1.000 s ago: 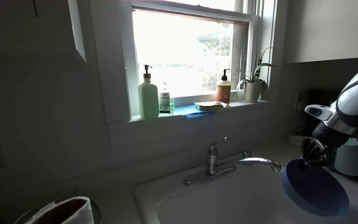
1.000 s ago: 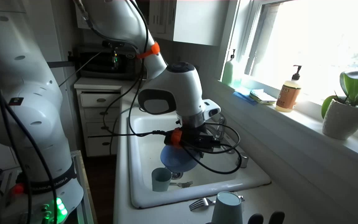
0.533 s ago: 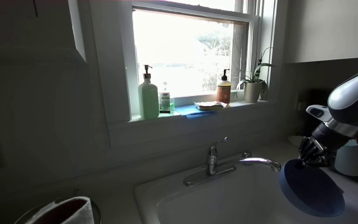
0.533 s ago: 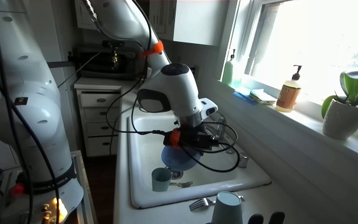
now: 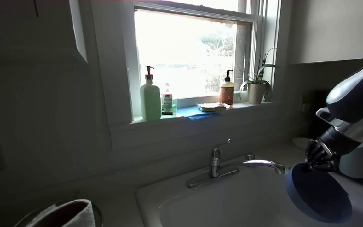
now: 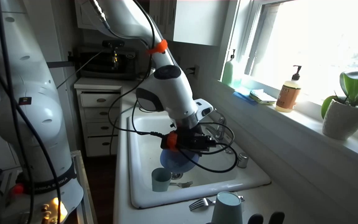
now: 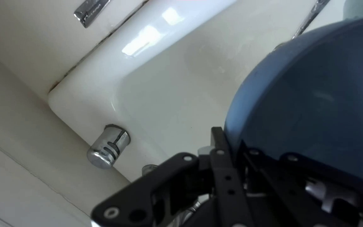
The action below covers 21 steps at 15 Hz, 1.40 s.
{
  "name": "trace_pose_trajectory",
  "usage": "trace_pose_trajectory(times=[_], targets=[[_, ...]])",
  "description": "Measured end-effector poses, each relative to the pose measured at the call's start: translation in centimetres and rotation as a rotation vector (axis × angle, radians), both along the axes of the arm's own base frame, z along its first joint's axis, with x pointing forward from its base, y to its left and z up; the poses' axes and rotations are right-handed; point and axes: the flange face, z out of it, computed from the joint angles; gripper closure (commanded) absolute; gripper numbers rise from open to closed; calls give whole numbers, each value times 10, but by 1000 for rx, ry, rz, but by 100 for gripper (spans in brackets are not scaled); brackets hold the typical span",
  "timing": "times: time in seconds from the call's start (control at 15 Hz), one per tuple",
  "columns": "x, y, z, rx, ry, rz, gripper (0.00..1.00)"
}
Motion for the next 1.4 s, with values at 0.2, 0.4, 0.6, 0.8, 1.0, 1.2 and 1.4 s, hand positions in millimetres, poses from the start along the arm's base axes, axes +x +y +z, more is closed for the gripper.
trace_pose_trajectory(times=[0.2, 0.4, 0.6, 0.8, 1.0, 1.2, 1.4], targets=[[-7, 1, -3, -15, -9, 8, 99], [-14, 3, -5, -18, -16, 13, 99], [-21, 4, -6, -22, -28, 26, 99], [-27, 4, 1, -32, -61, 43, 99], [-34, 5, 6, -45, -92, 64, 99], [-43, 4, 9, -55, -119, 76, 99], [-47, 0, 12, -40, -146, 58, 99]])
